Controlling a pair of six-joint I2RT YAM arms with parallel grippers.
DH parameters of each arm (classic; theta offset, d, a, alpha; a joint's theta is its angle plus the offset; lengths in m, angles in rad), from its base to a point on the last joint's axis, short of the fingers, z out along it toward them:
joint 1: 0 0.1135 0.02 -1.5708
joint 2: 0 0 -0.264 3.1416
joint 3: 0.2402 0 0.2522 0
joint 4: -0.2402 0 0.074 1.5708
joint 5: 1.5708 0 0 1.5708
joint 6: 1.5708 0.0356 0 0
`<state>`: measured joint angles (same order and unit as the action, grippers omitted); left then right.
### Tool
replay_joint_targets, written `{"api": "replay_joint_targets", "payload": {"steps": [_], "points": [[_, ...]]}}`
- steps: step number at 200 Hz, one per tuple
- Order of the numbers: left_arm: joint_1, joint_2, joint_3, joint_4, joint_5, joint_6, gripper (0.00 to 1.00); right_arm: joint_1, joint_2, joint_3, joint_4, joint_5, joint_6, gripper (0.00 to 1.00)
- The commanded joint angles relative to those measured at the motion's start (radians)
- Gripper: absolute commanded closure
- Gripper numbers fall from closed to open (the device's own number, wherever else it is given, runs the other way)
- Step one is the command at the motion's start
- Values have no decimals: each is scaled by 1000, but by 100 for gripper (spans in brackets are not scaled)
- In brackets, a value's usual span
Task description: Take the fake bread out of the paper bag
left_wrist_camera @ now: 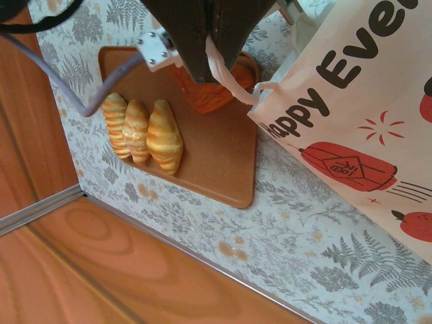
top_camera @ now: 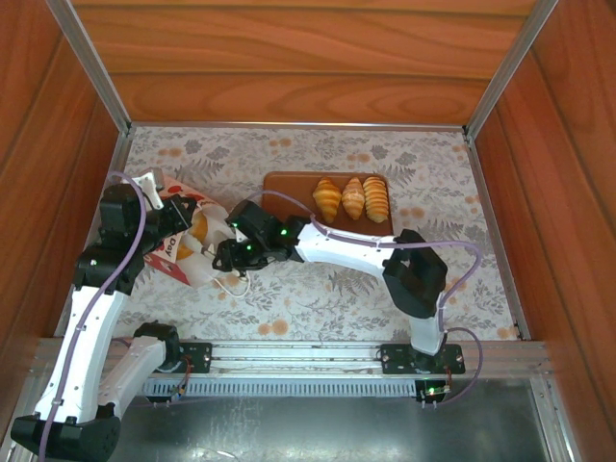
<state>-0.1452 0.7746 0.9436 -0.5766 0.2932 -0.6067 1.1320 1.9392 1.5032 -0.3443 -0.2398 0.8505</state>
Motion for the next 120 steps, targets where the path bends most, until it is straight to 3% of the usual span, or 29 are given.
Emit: {"api": "replay_joint_targets", "payload": {"steps": [1, 71, 120], "points": [[-4, -18, 9, 6, 18, 4, 100, -2, 32, 63, 20, -18, 20, 40], [-5, -35, 0, 6, 18, -6, 100, -10, 114, 142, 1, -43, 7, 41], [-4, -37, -4, 6, 20, -13, 100, -22, 101, 117, -3, -27, -5, 51]]}}
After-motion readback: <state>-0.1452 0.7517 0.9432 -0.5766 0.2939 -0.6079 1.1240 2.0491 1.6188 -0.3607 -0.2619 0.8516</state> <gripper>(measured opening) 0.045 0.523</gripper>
